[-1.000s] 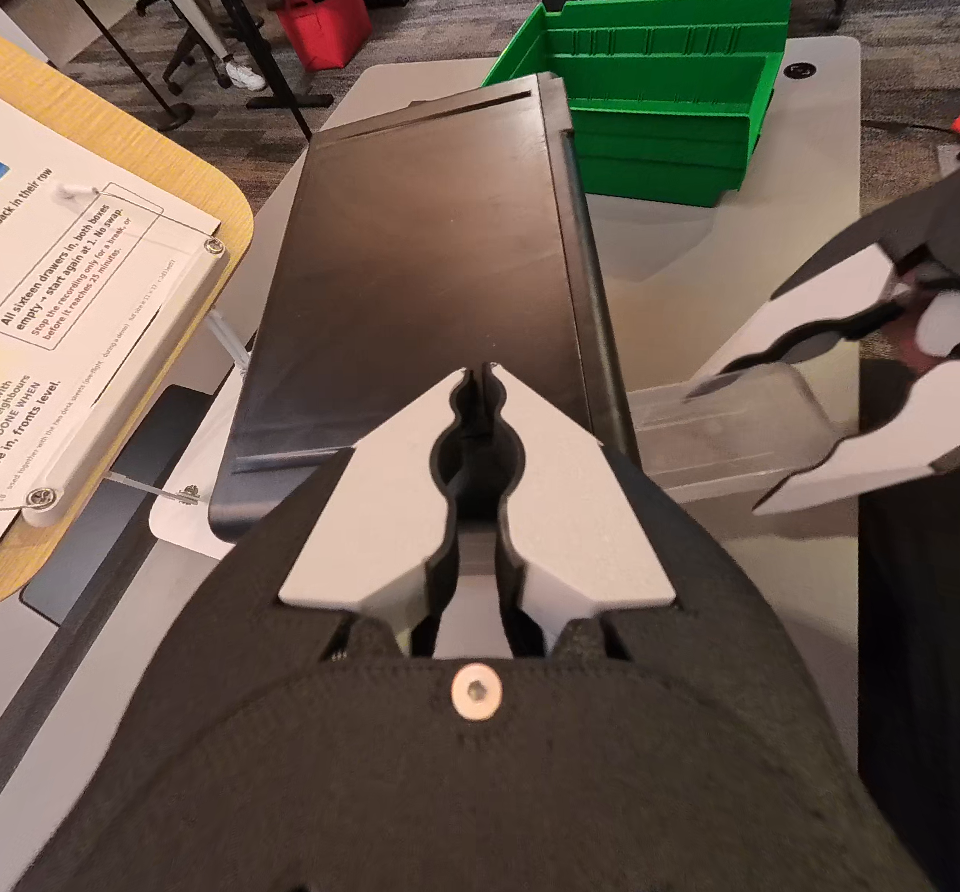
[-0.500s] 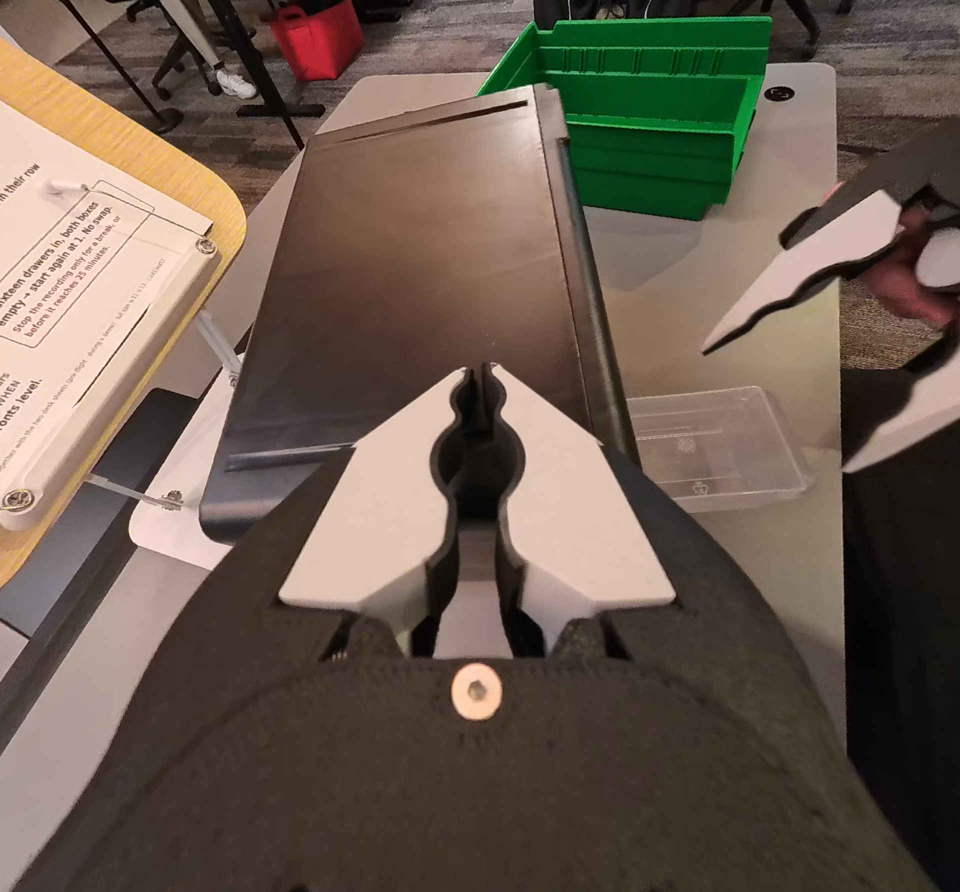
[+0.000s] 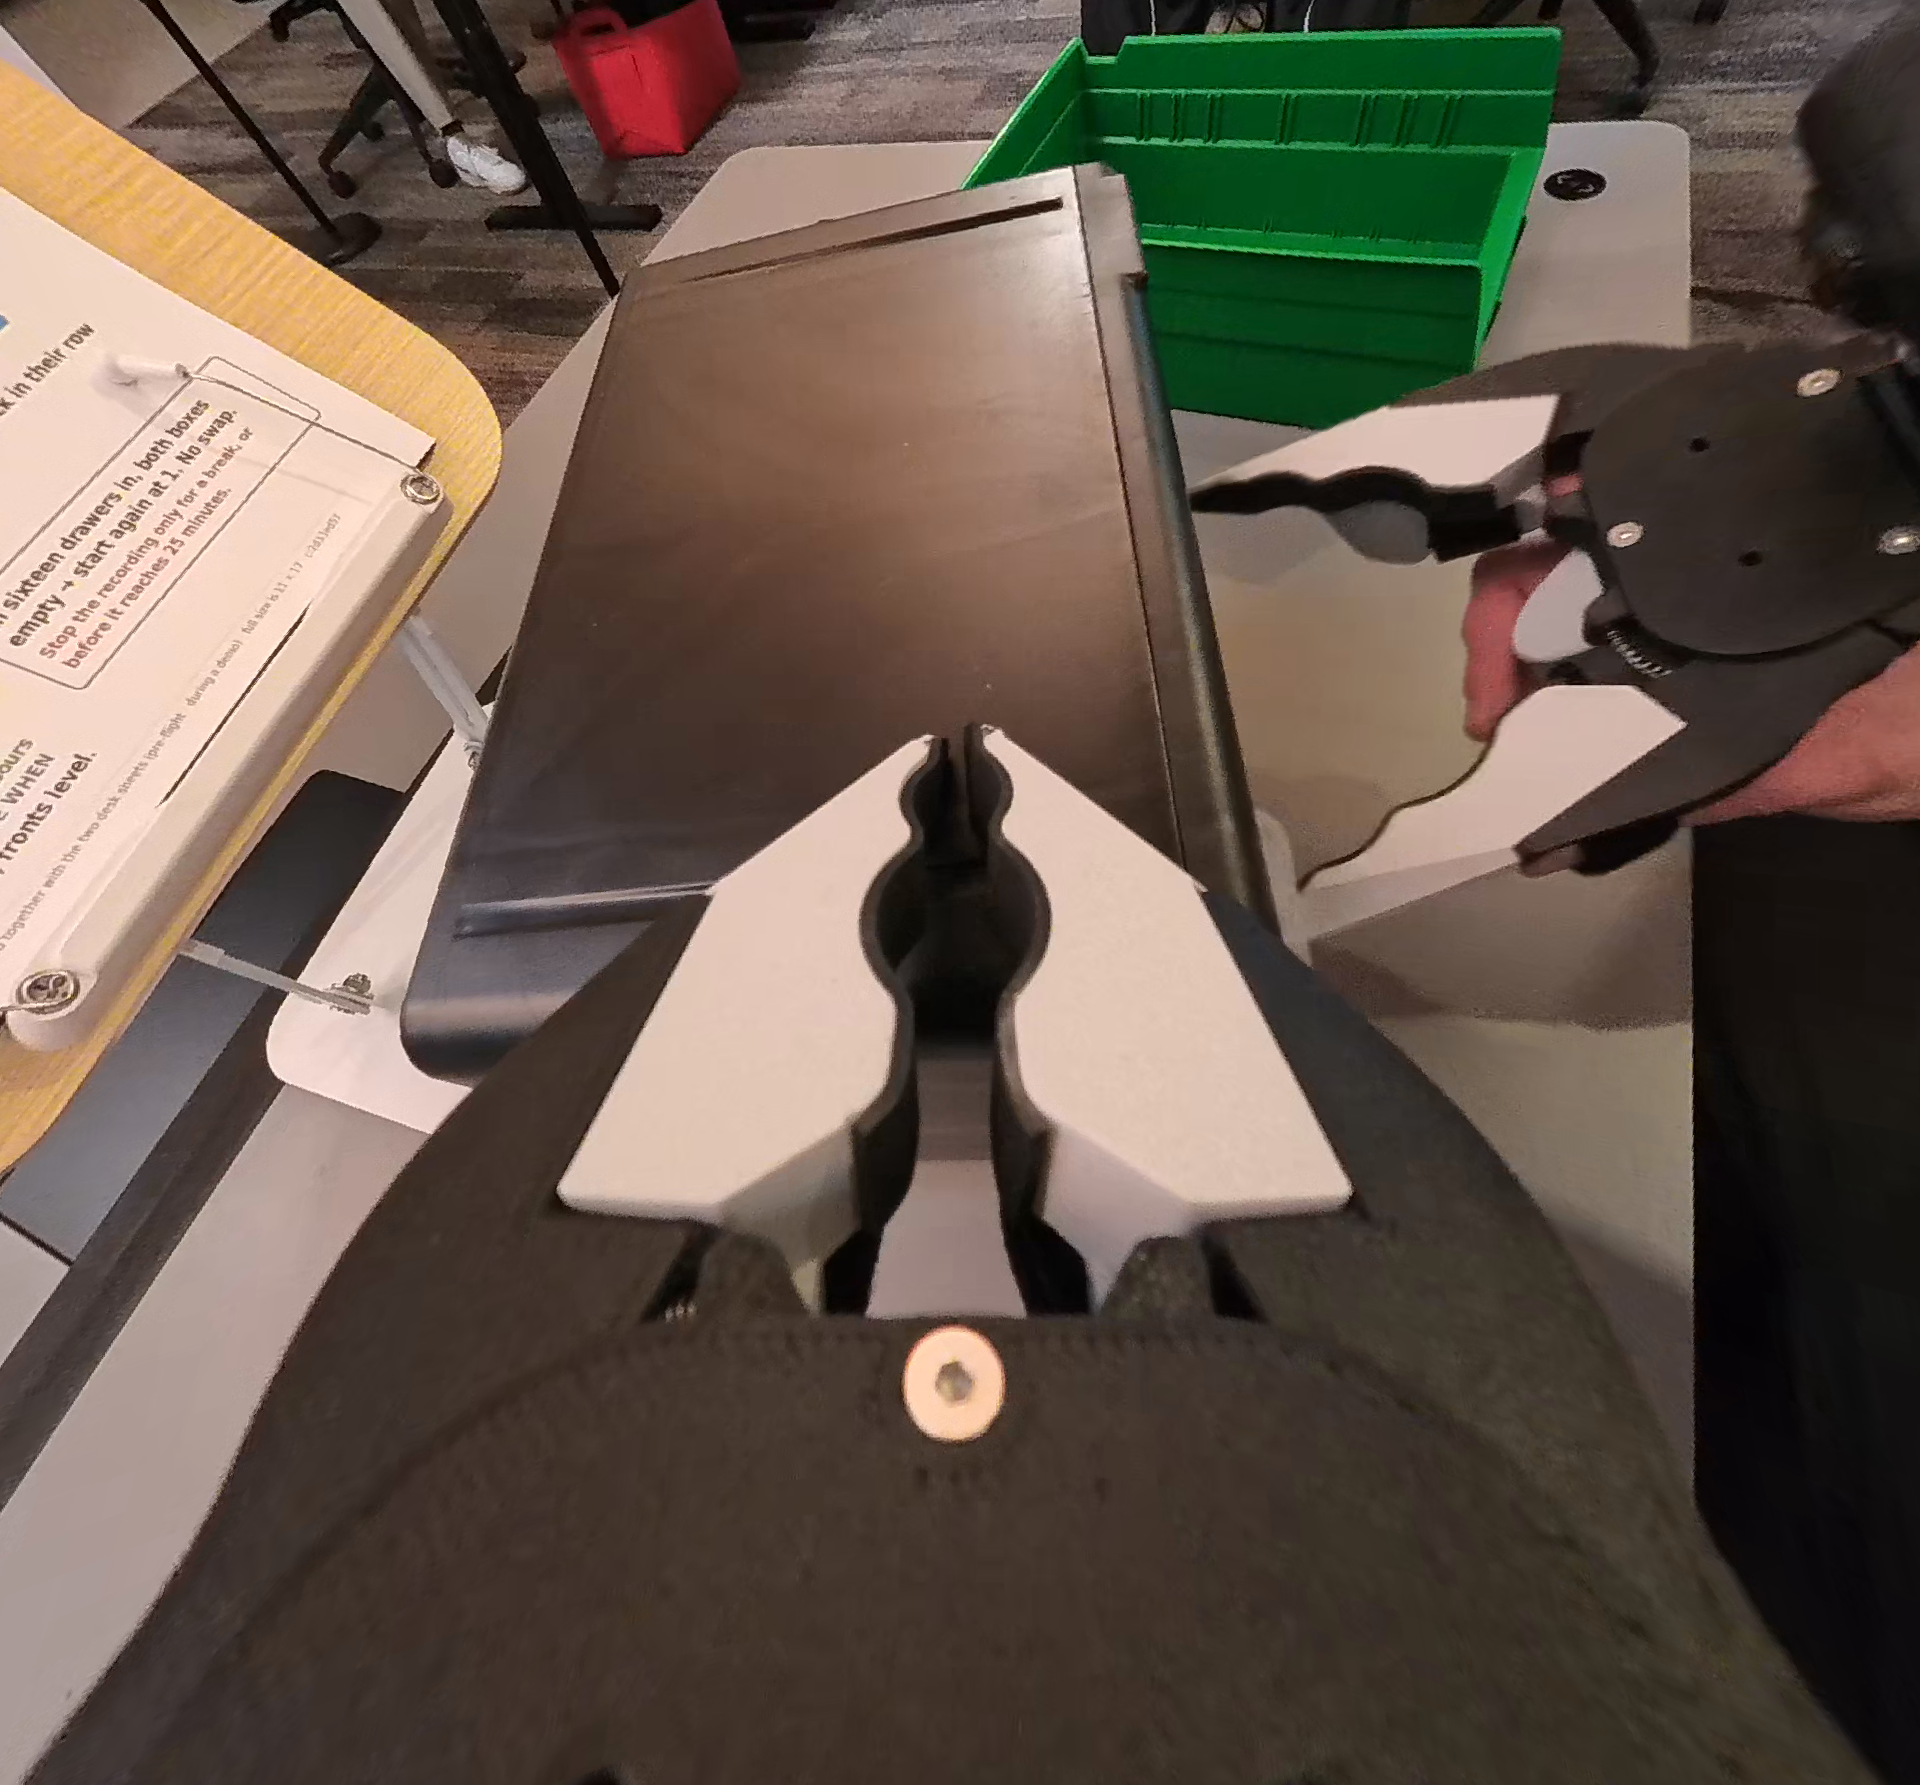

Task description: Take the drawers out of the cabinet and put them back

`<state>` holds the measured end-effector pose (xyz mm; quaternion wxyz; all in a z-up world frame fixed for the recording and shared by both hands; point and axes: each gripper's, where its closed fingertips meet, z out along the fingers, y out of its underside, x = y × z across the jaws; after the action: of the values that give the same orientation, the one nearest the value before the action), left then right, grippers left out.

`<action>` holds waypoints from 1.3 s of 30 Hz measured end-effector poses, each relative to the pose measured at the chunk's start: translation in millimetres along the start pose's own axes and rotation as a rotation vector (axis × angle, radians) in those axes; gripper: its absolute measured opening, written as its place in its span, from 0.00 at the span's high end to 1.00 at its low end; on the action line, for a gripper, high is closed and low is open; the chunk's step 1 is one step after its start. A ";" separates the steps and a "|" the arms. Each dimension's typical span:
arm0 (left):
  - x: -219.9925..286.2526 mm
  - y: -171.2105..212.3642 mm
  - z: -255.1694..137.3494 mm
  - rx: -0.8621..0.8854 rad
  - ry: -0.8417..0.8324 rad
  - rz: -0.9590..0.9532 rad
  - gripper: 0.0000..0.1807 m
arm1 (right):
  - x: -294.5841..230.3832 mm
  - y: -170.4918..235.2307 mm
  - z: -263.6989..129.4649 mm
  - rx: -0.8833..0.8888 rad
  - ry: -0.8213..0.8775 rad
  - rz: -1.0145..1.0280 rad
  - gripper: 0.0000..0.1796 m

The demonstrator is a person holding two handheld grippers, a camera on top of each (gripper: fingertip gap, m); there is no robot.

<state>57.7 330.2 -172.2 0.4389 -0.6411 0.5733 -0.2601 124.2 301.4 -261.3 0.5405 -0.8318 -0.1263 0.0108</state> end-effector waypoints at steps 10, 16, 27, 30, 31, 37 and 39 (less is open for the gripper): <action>-0.2 0.3 0.0 0.001 -0.004 0.002 0.99 | 4.3 5.6 27.7 -0.007 0.023 0.142 0.14; -0.7 0.4 -0.3 -0.003 -0.005 -0.005 0.98 | 32.2 -8.0 10.4 0.092 -0.018 0.138 0.19; -2.6 4.7 -13.5 -0.090 -0.041 0.029 0.85 | 112.6 -15.8 9.0 0.240 -0.216 0.211 0.32; -2.7 5.4 -13.7 -0.088 -0.036 0.005 0.85 | 100.0 -11.6 15.5 0.242 -0.377 0.199 0.33; -3.0 5.7 -14.0 -0.088 -0.036 0.002 0.85 | 91.9 -7.6 17.2 0.231 -0.424 0.169 0.32; -4.6 6.7 -14.3 -0.091 -0.025 -0.016 0.85 | 78.7 2.1 17.8 0.220 -0.434 0.083 0.29; -6.2 7.6 -14.7 -0.089 -0.018 -0.028 0.85 | 74.9 4.9 12.2 0.210 -0.446 0.065 0.31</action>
<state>40.3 332.6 -170.6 0.4114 -0.6701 0.5715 -0.2347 195.8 327.1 -261.9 0.5819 -0.7519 -0.2136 0.2246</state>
